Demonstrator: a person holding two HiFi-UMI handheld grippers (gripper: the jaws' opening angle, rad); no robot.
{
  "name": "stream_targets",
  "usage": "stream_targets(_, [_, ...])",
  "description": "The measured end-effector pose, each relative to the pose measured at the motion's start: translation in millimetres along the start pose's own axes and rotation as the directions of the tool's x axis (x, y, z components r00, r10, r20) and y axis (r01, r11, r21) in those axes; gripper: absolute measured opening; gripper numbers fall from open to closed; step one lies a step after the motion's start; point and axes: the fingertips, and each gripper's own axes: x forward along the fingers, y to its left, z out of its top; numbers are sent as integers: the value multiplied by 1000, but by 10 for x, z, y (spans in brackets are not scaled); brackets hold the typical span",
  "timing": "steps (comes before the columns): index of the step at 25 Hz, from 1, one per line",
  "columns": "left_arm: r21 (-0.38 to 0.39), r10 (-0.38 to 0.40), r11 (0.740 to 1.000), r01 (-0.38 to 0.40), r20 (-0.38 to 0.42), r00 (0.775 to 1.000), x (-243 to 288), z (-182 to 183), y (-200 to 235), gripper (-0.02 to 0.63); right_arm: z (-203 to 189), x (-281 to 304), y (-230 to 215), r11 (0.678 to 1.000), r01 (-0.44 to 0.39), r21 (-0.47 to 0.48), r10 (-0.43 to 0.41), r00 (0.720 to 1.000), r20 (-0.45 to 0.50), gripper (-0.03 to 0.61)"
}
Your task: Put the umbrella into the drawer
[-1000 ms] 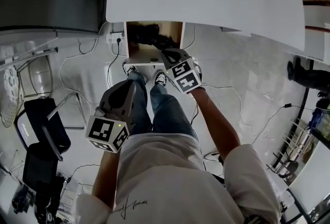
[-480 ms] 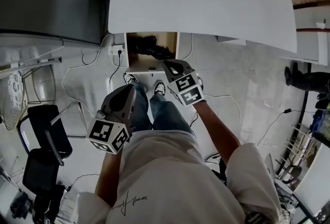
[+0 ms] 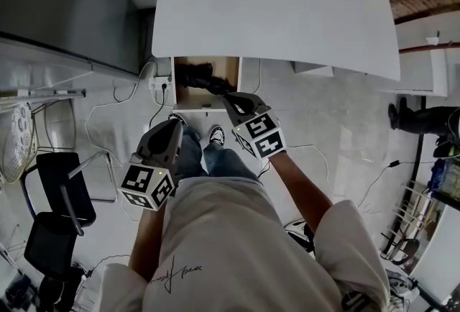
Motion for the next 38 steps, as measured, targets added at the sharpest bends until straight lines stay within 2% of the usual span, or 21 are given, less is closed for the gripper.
stream_targets(15, [26, 26, 999, -29, 122, 992, -299, 227, -269, 17, 415, -713, 171, 999, 15, -31, -11, 994, 113, 17])
stream_targets(22, [63, 13, 998, -27, 226, 974, -464, 485, -399, 17, 665, -1074, 262, 998, 44, -53, -33, 981, 192, 17])
stream_targets(38, [124, 89, 984, -130, 293, 952, -724, 537, -436, 17, 639, -1519, 328, 990, 136, 26, -138, 945, 295, 17])
